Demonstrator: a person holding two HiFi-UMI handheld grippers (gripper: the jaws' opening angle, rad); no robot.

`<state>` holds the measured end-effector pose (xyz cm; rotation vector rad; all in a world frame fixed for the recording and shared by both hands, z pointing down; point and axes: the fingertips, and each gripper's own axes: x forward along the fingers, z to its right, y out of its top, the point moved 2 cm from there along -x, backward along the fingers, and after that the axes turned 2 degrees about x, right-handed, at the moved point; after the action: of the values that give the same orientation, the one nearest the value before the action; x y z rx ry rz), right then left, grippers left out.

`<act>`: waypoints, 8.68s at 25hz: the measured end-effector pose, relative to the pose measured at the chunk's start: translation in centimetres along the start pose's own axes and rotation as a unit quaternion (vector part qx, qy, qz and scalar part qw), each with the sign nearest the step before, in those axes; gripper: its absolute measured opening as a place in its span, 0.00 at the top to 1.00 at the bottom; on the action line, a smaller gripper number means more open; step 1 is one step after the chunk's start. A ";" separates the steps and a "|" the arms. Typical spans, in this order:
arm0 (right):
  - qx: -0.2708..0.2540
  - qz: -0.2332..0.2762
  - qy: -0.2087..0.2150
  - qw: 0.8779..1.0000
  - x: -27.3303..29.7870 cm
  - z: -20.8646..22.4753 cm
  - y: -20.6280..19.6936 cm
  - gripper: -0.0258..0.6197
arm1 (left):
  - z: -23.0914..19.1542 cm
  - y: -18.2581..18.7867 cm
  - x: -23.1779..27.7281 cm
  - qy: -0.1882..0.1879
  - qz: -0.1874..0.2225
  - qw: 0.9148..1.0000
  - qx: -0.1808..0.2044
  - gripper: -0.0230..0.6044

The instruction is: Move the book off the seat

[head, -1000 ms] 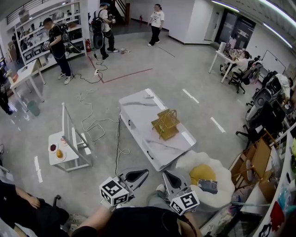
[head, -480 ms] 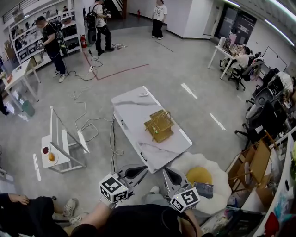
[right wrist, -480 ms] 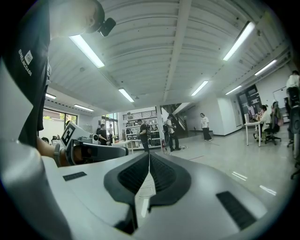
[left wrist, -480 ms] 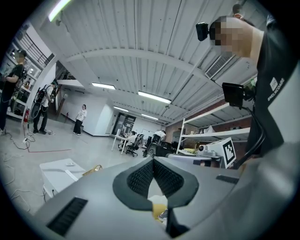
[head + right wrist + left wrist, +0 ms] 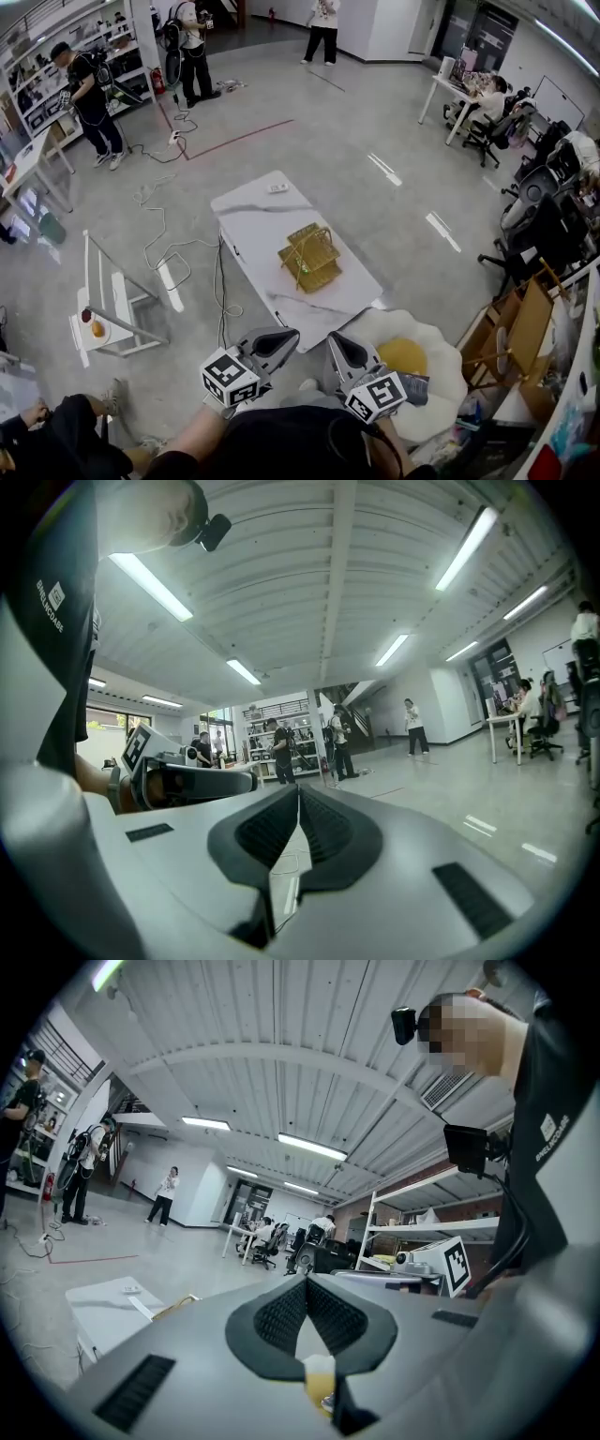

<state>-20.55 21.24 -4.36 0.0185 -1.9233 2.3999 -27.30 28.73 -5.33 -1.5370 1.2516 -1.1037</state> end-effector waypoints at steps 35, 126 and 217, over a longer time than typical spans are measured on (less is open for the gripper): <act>0.034 0.001 -0.066 0.997 0.5 12.2 1.4 0.94 | -2.6 0.5 14.3 -0.083 -0.087 0.993 0.003 0.95; 0.697 -0.076 -0.592 0.397 -53.0 42.7 -70.9 0.44 | 10.8 -58.2 35.2 -0.336 -0.422 0.840 -0.049 0.79; 0.475 0.080 -0.512 0.712 -50.6 42.9 -68.9 0.69 | 13.0 -77.8 36.0 -0.358 -0.357 0.863 -0.022 0.79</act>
<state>32.64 -7.91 69.57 1.5356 -0.3837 3.5439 7.99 5.36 70.35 -2.2421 0.1801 -0.7703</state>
